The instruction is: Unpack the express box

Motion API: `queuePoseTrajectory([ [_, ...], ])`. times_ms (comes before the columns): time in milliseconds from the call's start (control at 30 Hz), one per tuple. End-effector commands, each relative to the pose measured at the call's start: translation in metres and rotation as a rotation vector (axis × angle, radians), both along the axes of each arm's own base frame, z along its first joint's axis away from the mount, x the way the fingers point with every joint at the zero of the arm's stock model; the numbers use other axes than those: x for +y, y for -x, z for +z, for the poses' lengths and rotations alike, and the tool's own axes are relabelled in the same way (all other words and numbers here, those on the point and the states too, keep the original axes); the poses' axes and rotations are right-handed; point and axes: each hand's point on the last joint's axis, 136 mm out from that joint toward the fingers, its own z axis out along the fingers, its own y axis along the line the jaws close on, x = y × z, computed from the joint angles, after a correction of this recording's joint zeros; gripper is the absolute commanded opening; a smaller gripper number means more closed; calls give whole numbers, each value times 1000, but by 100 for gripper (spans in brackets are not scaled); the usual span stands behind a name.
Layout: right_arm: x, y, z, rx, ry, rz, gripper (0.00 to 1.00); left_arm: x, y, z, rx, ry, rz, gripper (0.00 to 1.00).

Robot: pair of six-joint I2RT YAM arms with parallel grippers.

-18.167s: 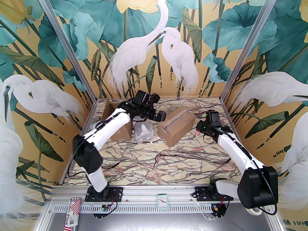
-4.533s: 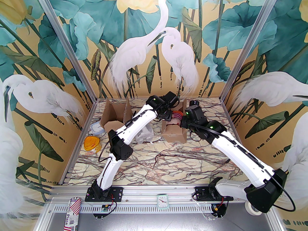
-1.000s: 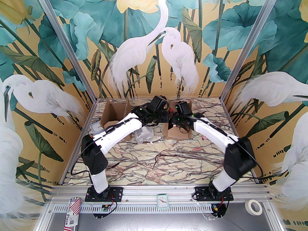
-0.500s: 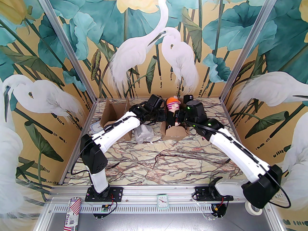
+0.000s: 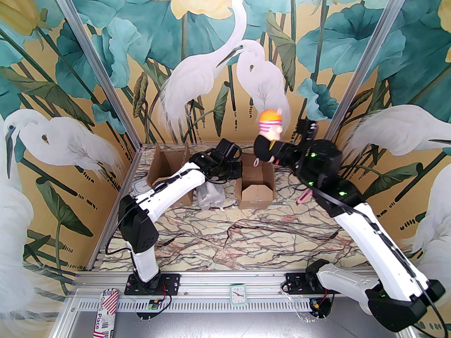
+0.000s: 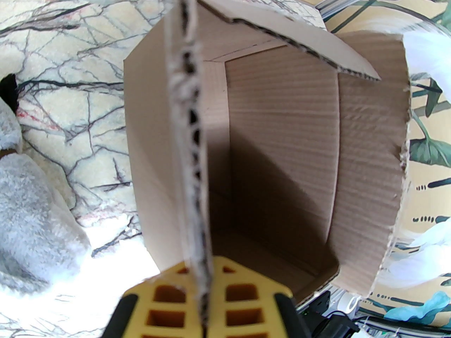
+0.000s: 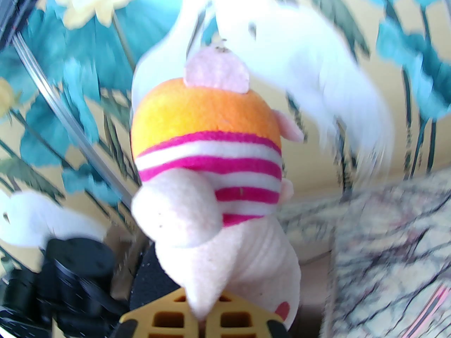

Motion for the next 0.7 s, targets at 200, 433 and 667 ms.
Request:
queuePoseTrajectory([
  [200,-86,-12,-50,175,93,-172,0,2,-7,-1,34,21,3,0],
  [433,-103,-31,-124,335,135,-189,0,7,-13,-3,45,13,3,0],
  [667,-102,-45,-200,541,190,-159,0,17,-27,-2,61,0,18,0],
])
